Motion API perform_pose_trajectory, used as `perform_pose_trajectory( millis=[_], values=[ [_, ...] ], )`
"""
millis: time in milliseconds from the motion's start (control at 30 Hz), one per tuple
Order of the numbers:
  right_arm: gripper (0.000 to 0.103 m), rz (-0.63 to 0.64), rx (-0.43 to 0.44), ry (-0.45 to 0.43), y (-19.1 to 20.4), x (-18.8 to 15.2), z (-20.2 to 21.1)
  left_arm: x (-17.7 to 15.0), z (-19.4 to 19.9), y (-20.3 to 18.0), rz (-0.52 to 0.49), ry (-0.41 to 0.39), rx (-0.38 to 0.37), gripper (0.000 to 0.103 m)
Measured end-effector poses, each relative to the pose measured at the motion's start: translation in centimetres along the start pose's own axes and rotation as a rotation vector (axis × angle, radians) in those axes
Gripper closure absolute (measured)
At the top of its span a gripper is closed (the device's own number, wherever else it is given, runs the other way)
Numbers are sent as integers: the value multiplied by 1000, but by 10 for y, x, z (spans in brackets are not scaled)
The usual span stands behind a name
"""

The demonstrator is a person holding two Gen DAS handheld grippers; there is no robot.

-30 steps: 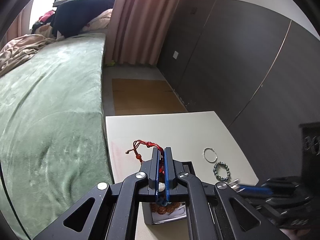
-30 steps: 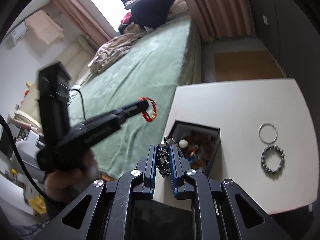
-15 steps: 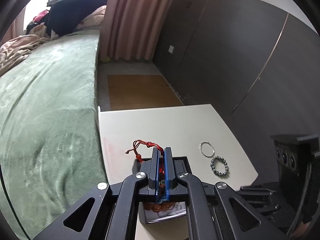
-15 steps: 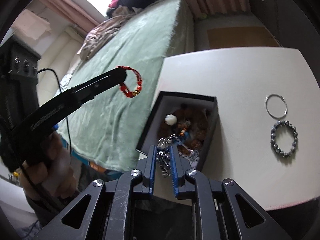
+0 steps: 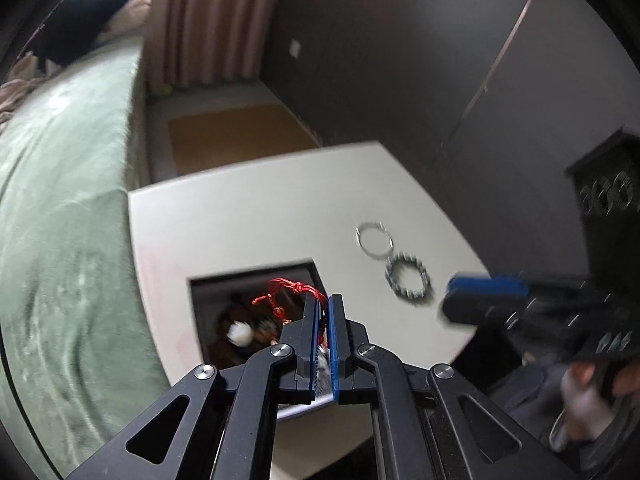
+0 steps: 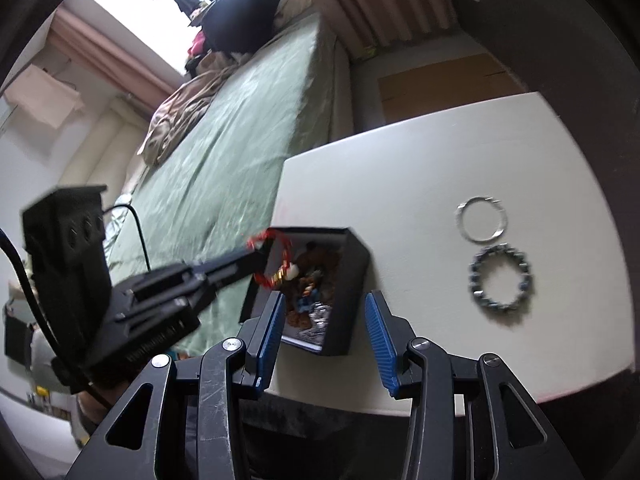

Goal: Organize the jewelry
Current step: 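Open the right tool over the box while the left tool drops the red string bracelet in, then reach the left tool toward the green bead bracelet beside the silver hoop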

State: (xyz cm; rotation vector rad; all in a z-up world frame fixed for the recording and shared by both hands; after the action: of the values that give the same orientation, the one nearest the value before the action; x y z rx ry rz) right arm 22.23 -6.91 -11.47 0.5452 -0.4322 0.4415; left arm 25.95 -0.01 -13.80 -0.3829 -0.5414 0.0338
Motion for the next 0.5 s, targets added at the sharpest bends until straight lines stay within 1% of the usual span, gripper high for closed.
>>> perform_pose_trajectory(
  millis=[133, 200, 233, 267, 300, 333, 367, 500],
  values=[
    [61, -34, -20, -40, -22, -1, 26, -7, -15, 3, 33, 66, 20, 98],
    [61, -52, -27, -63, -33, -1, 38, -8, -20, 5, 48, 81, 29, 98],
    [61, -64, -35, -76, -41, -3, 45, -8, -22, 5, 50, 86, 29, 93],
    [61, -79, -47, -90, -51, -4, 52, -9, -22, 4, 52, 89, 31, 79],
    [60, -90, -56, -97, -58, -5, 57, -9, -23, 4, 55, 89, 36, 68],
    [60, -110, -62, -106, -68, -8, 62, -7, -23, 3, 59, 83, 44, 51],
    [60, -130, -63, -112, -77, -10, 66, -5, -22, 3, 63, 69, 52, 46],
    [60, -199, -90, -132, -108, -17, 81, 4, -18, -6, 75, 34, 32, 46]
  ],
)
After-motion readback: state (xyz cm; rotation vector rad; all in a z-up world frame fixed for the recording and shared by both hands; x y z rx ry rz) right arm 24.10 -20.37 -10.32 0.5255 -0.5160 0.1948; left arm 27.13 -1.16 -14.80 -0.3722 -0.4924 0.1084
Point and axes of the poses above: each gripper's, at about its wrist camera, not at the fingertips, and z roughly against the way its jaws point, y to its left, x to its top, the point moved 10 cm from there along -z, roughly the way its jaws point, and after that the axes turned 9 degrees about z, right-handed, at the moved point
